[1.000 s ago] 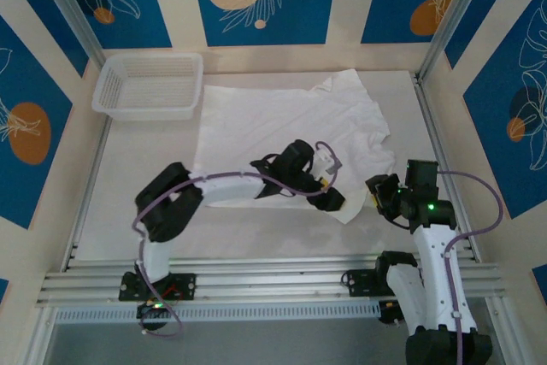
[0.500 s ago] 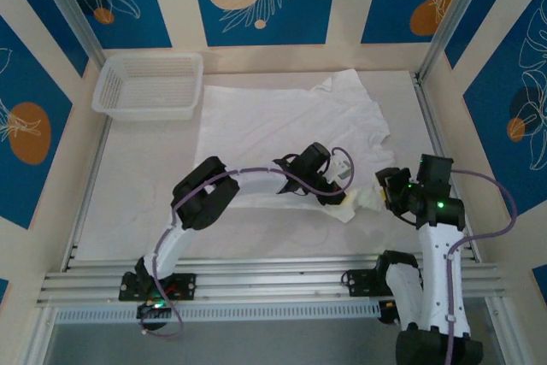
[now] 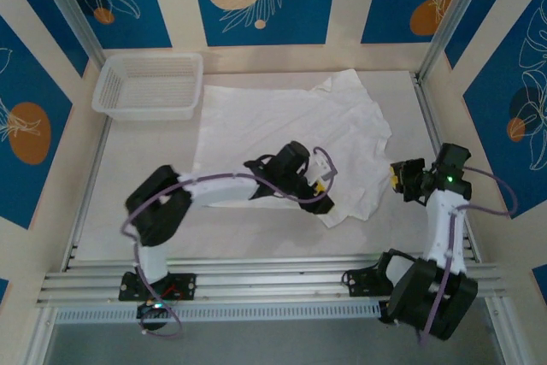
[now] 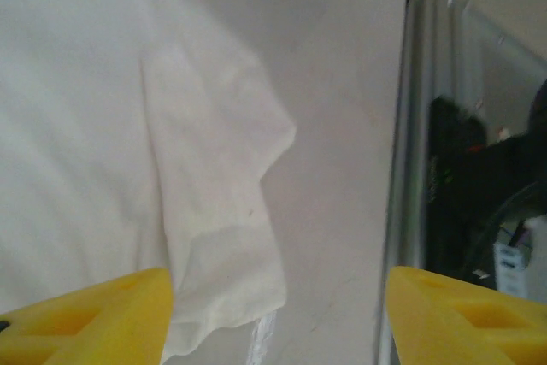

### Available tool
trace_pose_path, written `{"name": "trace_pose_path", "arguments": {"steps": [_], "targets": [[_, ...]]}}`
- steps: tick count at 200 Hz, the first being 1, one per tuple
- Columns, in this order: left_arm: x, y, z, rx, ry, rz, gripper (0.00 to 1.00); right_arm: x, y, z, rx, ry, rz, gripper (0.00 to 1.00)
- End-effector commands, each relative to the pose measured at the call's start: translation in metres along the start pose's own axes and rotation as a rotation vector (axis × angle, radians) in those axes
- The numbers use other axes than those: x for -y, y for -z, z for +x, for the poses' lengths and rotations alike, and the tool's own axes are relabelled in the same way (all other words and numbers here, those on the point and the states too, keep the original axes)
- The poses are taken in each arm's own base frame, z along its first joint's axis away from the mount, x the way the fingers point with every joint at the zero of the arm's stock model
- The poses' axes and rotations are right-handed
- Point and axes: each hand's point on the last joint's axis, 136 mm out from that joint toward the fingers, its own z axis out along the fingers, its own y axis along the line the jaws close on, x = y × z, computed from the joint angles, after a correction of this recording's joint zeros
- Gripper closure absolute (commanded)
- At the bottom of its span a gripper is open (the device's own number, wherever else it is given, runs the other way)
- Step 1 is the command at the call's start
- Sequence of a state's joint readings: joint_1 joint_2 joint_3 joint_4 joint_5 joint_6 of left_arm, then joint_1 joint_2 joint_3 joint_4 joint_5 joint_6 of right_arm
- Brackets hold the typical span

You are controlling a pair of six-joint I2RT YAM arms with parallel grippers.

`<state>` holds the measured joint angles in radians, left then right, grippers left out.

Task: Fold the inside-out t-shirt
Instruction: Fold the T-shirt at the center of the table.

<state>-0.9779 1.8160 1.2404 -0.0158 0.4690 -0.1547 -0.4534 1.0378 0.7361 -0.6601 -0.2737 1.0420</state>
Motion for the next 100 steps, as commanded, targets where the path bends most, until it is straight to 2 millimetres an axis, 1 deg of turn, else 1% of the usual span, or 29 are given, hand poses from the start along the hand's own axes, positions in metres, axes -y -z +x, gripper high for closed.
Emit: {"name": "trace_pose_path", "arguments": {"steps": [1,7,21,38,40,43,52,70,80,89,100], "targets": [[-0.019,0.044,-0.026,0.101,0.009,-0.184,0.34,0.009,-0.02,0.01,-0.077,-0.015,0.03,0.82],[-0.034,0.055,-0.024,0.102,0.061,-0.255,0.37,0.018,-0.025,0.012,-0.077,-0.023,0.07,0.85],[-0.078,0.085,-0.011,0.096,0.216,-0.43,0.44,0.039,-0.032,0.013,-0.07,-0.057,0.155,0.89],[-0.13,0.124,0.016,0.085,0.425,-0.609,0.59,0.06,-0.041,0.015,-0.074,-0.119,0.226,0.93],[-0.132,0.126,0.021,0.077,0.445,-0.619,0.6,0.063,-0.042,0.014,-0.074,-0.127,0.234,0.93],[-0.141,0.134,0.026,0.079,0.479,-0.642,0.62,0.067,-0.044,0.014,-0.075,-0.14,0.248,0.94],[-0.16,0.15,0.043,0.082,0.566,-0.703,0.65,0.071,-0.05,0.014,-0.084,-0.156,0.254,0.95],[-0.185,0.173,0.078,0.071,0.694,-0.808,0.65,0.072,-0.065,0.014,-0.116,-0.152,0.253,0.99],[-0.197,0.185,0.097,0.046,0.752,-0.882,0.65,0.069,-0.074,0.015,-0.148,-0.135,0.25,1.0],[-0.204,0.192,0.115,0.009,0.793,-0.942,0.67,0.068,-0.08,0.016,-0.174,-0.123,0.264,1.0],[-0.211,0.198,0.132,-0.011,0.834,-0.984,0.68,0.071,-0.086,0.014,-0.185,-0.106,0.304,1.0]]}}
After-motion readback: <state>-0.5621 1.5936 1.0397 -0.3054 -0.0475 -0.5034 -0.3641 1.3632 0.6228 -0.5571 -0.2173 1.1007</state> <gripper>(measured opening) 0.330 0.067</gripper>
